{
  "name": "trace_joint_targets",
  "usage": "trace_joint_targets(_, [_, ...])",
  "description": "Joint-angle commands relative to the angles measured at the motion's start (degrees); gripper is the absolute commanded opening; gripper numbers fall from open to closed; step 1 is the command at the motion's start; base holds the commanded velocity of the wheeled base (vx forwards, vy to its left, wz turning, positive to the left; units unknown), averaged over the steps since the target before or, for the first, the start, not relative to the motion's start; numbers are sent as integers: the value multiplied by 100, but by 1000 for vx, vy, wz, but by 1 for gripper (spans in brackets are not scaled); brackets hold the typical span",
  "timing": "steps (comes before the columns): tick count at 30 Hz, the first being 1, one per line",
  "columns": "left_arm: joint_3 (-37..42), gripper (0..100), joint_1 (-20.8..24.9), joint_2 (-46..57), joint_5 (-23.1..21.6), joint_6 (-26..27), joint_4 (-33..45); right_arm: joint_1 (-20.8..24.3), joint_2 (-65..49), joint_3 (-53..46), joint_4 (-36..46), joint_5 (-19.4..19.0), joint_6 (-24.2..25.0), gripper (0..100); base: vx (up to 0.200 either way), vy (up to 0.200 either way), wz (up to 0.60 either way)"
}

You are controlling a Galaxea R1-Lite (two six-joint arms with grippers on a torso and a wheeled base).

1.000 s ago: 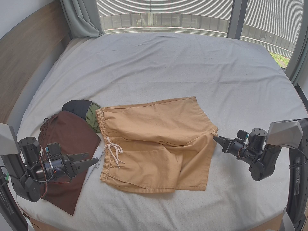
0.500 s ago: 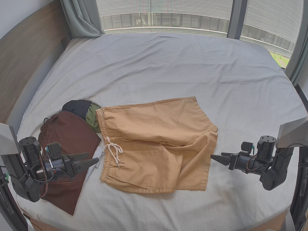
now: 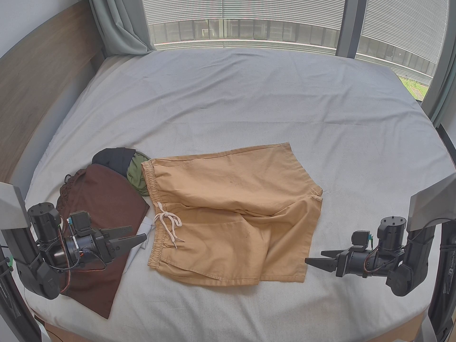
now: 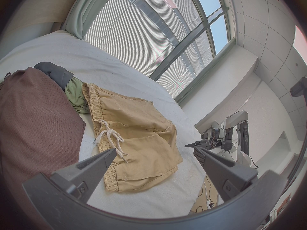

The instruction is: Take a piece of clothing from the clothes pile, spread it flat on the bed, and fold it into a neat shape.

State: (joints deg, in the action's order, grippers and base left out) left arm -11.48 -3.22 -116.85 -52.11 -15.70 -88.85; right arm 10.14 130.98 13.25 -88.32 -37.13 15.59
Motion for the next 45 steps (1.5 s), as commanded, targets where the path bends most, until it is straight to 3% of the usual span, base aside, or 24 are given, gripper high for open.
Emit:
trace_joint_targets(1, [15, 100, -3, -5, 0, -3, -1, 93, 174, -51, -1, 4, -4, 100, 0, 0, 0])
trace_joint_targets(32, [-3, 100, -65, -567, 61, 243, -1, 366, 833, 55, -10, 31, 32, 100, 0, 0, 0])
trace_joint_targets(45, [-3, 100, -65, -515, 35, 252, -10, 682, 1132, 345, -19, 356, 128, 100, 0, 0, 0])
